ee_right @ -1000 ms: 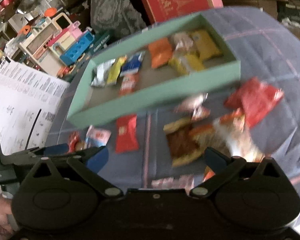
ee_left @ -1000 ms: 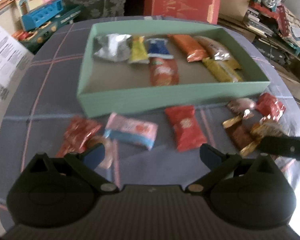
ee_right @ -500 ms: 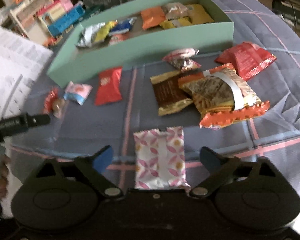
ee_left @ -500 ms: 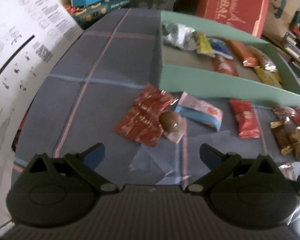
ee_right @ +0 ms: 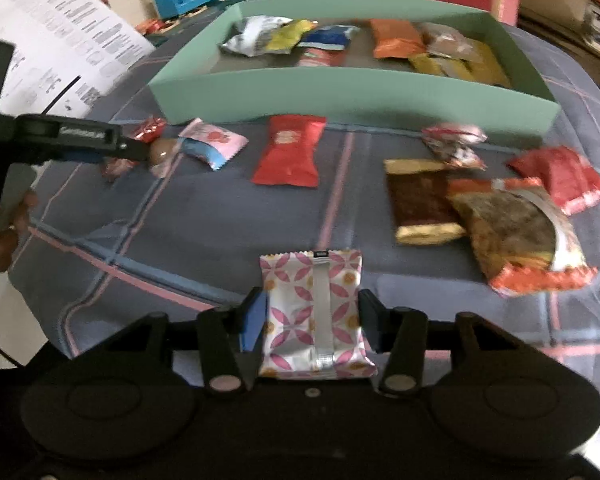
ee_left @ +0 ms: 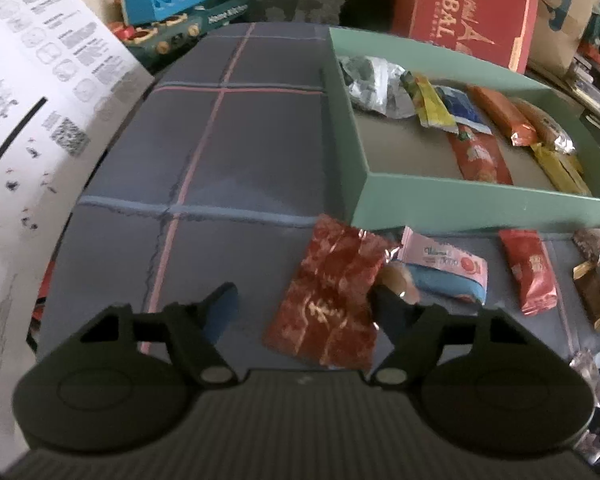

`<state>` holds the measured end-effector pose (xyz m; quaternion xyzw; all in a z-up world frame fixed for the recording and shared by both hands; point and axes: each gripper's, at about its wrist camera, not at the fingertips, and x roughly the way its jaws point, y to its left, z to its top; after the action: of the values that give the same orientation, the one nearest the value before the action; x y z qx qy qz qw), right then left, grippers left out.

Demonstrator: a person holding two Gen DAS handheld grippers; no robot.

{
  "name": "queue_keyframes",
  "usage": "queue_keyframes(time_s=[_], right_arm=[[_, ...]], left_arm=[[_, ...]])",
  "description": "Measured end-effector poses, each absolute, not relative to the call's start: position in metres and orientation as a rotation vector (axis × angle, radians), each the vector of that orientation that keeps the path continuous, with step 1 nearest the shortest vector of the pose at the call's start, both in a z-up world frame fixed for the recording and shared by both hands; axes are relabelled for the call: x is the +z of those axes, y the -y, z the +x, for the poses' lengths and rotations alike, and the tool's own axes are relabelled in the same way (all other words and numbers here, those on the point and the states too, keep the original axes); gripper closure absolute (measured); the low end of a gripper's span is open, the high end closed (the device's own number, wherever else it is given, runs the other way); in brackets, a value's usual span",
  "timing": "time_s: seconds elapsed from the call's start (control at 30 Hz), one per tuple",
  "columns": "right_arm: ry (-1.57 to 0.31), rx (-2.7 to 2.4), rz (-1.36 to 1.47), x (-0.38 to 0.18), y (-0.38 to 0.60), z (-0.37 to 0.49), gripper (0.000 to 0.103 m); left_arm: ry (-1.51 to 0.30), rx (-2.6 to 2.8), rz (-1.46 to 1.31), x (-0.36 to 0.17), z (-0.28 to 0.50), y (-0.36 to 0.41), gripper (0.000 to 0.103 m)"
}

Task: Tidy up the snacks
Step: 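Grasp red crinkly wrapper with left gripper while right grasps pink patterned packet, then place red wrapper in box with left gripper while right places pink packet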

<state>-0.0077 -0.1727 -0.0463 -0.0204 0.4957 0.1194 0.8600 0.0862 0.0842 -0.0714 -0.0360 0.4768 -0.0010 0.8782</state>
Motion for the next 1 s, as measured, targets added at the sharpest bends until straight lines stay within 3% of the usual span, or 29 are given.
queue_keyframes(time_s=[0.1, 0.17, 0.23, 0.67, 1.0], right_arm=[[-1.044, 0.257, -0.045, -0.046, 0.166, -0.001, 0.054], [-1.046, 0.257, -0.047, -0.046, 0.161, 0.003, 0.054], [-1.048, 0.257, -0.045, -0.046, 0.159, 0.005, 0.054], [-0.992, 0.271, 0.067, -0.028, 0.168, 0.017, 0.054], [-0.877, 0.255, 0.185, 0.018, 0.19, 0.059, 0.054]], left_arm=[[-0.99, -0.013, -0.082, -0.076, 0.091, -0.086, 0.036], [-0.972, -0.028, -0.065, -0.075, 0.091, -0.084, 0.062], [-0.966, -0.05, -0.078, -0.075, 0.088, -0.084, 0.064], [-0.941, -0.087, -0.146, -0.051, 0.054, -0.085, 0.065], [-0.848, -0.128, -0.094, -0.001, 0.093, -0.054, 0.064]])
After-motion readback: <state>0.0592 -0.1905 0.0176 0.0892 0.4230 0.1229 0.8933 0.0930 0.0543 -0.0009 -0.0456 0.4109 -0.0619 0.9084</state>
